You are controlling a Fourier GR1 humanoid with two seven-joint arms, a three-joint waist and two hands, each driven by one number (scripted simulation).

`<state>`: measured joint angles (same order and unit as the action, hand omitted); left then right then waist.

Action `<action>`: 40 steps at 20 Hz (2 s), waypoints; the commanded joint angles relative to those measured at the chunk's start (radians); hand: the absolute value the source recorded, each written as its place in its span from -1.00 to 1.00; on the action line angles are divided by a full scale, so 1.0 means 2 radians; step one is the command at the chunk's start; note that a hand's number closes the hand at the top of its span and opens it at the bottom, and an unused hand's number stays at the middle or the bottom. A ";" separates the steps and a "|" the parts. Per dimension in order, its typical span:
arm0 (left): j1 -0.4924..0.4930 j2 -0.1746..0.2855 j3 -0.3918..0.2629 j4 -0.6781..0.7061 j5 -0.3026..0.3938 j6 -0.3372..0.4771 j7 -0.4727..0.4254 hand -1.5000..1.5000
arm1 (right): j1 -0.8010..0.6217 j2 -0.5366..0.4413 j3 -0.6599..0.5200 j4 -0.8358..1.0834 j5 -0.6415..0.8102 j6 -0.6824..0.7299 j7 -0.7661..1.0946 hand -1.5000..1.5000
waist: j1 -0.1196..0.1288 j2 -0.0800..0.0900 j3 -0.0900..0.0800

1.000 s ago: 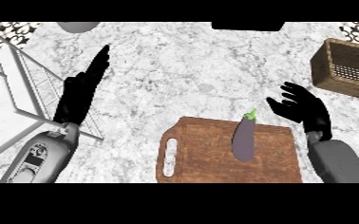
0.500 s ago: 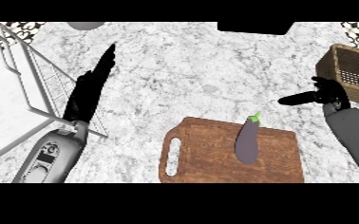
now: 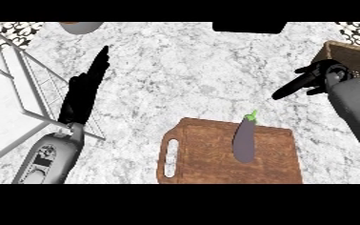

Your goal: Pick the eggplant from the cutting board and place it in the basket

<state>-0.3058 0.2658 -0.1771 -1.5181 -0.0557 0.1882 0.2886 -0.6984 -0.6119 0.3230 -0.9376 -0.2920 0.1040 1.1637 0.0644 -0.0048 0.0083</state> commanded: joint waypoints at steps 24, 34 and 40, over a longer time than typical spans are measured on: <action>0.070 0.000 0.118 -0.001 0.036 -0.017 -0.045 0.00 | 0.010 0.051 0.087 -0.079 -0.031 -0.088 0.089 -1.00 | -0.035 -0.002 -0.006; 0.066 -0.017 0.112 -0.003 0.019 -0.014 -0.050 0.00 | 0.050 0.063 0.104 -0.129 -0.006 -0.129 0.090 -1.00 | -0.034 0.000 -0.005; 0.094 -0.025 0.106 -0.019 0.021 -0.025 -0.059 0.00 | 0.046 0.074 0.110 -0.152 0.006 -0.155 0.114 -1.00 | -0.030 -0.001 -0.006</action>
<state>-0.2261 0.1853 -0.0299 -1.5763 -0.0607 0.1531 0.2295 -0.5878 -0.4862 0.5365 -1.2041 -0.2929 -0.1278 1.1781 -0.0115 -0.0124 0.0180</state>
